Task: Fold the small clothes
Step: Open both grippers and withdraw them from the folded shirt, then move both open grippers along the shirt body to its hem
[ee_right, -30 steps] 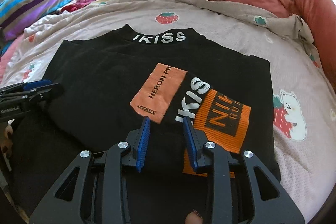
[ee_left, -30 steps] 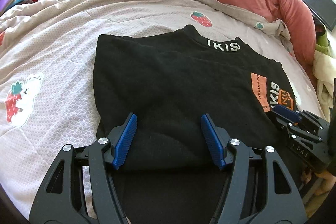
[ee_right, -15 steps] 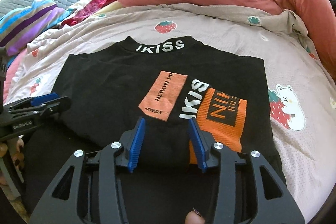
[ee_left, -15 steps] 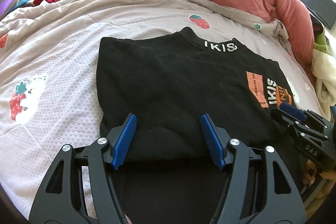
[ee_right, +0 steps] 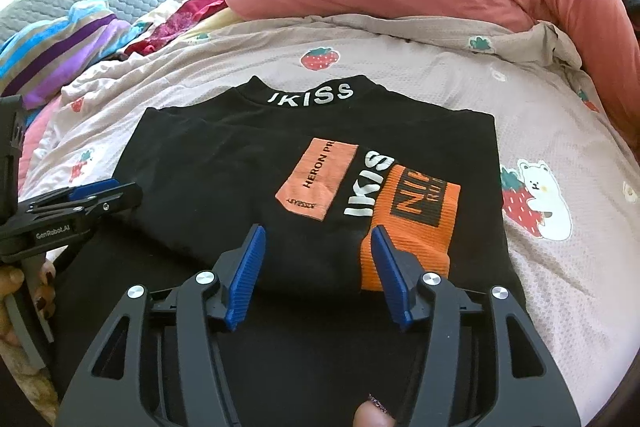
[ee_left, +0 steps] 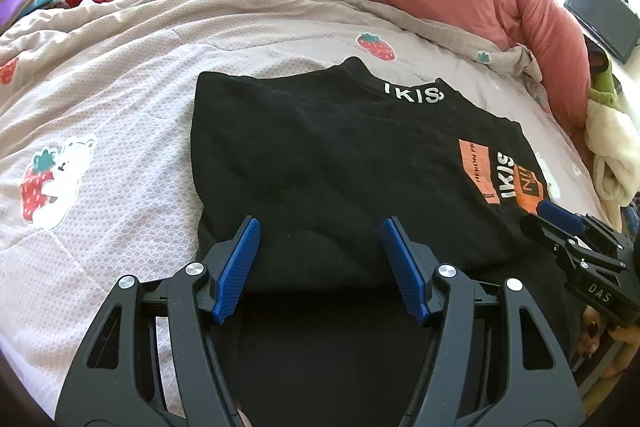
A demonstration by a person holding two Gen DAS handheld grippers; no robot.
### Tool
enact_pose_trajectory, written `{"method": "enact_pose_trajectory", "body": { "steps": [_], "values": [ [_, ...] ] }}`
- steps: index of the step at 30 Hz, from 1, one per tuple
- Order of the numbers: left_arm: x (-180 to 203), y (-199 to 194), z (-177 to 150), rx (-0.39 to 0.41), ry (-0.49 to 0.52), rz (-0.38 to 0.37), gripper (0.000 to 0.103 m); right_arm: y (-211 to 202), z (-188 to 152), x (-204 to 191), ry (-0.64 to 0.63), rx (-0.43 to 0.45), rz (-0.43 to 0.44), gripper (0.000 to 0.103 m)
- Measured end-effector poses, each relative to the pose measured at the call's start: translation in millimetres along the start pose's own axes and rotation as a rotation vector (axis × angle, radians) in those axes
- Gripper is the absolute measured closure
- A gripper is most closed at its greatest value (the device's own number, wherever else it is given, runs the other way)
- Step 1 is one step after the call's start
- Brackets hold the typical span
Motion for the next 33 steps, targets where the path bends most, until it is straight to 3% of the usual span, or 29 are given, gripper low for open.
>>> {"method": "enact_pose_trajectory", "body": {
  "steps": [6,8,9,14,23,24,25,33],
  "values": [
    [0.2,-8.6,0.8,0.016,-0.006,-0.01,0.045,-3.9,0.6,-0.9,0.009,0.008,0.006,0.049],
    [0.0,-11.7,1.1,0.024,-0.007,-0.011,0.043,-5.2,0.4,-1.1,0.01,0.01,0.008,0.04],
    [-0.3,-13.5,1.2,0.028,-0.009,-0.011,0.042,-6.2,0.6,-1.1,0.012,0.014,0.01,0.03],
    [-1.9,-19.2,1.2,0.04,-0.014,-0.013,0.04,-11.5,1.4,-0.5,0.018,0.029,0.014,0.031],
    [-6.4,-39.6,-3.3,0.087,-0.029,0.008,0.015,-21.1,3.5,3.2,0.031,0.048,0.008,0.03],
    [-7.0,-41.9,-4.2,0.093,-0.032,0.009,0.013,-22.2,3.4,3.4,0.032,0.049,0.01,0.021],
    [-7.4,-43.7,-5.1,0.097,-0.034,0.01,0.012,-23.1,3.7,4.0,0.033,0.051,0.009,0.013],
    [-15.8,-51.2,-12.3,0.112,-0.057,0.026,0.01,-38.2,6.1,6.4,0.051,0.092,0.021,0.01]
  ]
}}
Point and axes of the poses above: each gripper's, at about its wrist camera, not at the fingertips, and y roughly the way its jaws point, x to its right, z to its top, the point moved 5 cm from there along y, roughly the way its jaws point, and after that the axes turned 8 degrees about y, right-handed, at the moved point
